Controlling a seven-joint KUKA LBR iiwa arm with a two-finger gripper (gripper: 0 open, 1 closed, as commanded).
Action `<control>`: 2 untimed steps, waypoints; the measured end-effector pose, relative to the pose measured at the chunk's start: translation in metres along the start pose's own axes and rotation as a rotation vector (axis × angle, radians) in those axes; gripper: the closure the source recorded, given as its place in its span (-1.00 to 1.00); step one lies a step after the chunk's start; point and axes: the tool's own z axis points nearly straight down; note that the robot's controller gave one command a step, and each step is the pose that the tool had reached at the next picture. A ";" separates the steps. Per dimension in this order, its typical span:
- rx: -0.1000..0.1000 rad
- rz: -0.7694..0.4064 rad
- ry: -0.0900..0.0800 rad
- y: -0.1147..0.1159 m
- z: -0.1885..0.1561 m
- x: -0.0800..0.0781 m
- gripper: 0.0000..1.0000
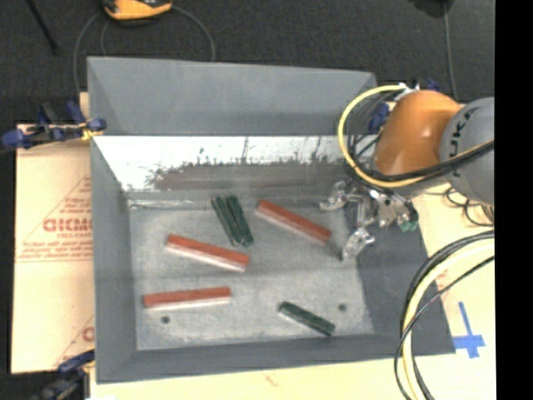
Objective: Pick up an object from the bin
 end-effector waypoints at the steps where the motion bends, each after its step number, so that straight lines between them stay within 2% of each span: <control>1: -0.001 0.018 0.010 0.036 -0.003 -0.034 1.00; 2: -0.001 0.019 0.010 0.036 -0.003 -0.035 1.00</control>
Offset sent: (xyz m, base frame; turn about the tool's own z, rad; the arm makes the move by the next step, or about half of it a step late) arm 0.0000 0.0000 0.0000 0.0000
